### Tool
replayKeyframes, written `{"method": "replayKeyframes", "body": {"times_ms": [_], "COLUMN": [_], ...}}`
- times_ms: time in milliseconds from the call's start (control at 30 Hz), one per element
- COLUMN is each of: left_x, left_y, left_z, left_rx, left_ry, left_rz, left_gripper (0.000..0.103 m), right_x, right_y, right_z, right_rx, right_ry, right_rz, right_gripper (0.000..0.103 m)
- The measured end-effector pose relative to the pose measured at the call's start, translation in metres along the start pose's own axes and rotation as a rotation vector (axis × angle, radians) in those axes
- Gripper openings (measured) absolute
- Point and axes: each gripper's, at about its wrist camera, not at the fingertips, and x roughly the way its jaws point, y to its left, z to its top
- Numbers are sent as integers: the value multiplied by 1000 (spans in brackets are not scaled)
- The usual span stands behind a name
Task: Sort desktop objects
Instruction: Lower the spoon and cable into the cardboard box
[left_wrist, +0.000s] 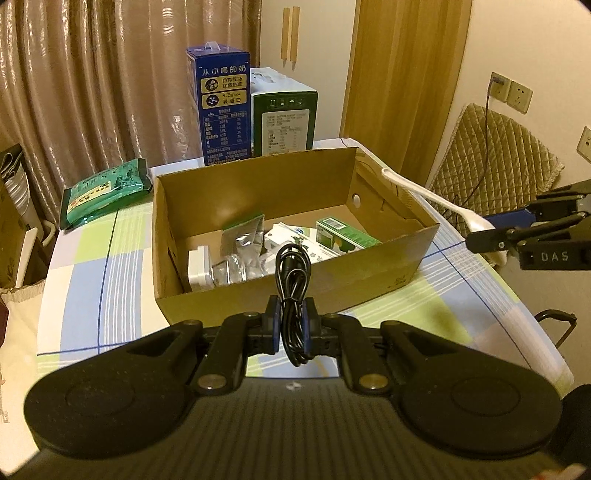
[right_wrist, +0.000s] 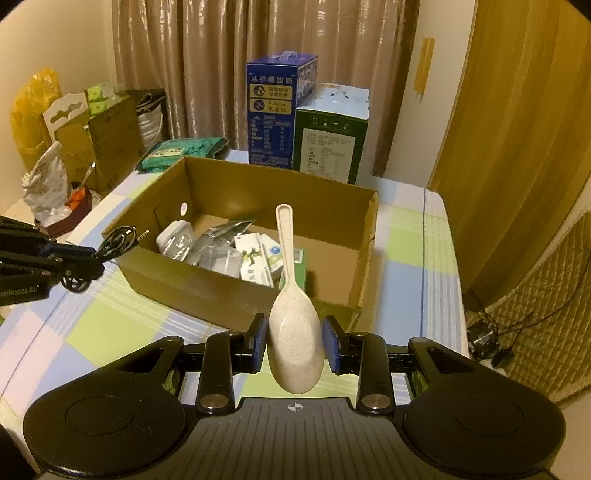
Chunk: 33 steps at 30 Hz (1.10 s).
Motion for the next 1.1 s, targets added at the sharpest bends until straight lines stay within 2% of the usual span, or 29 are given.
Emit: {"method": "replayKeyframes", "body": {"times_ms": [700,1100], "left_x": [35,60], "left_y": [37,44], "left_z": [44,54], "left_rx": [-7,-33], "left_ry": [37,73], "left_rz": [4,-11], "left_gripper": [8,8], "right_x": [41,67], "right_y": [-18,-23], "right_z": [47,62], "right_rx": [-42,-40], "right_ry": [53,110], "right_rz": [-11,3], "right_gripper": [29,29]}}
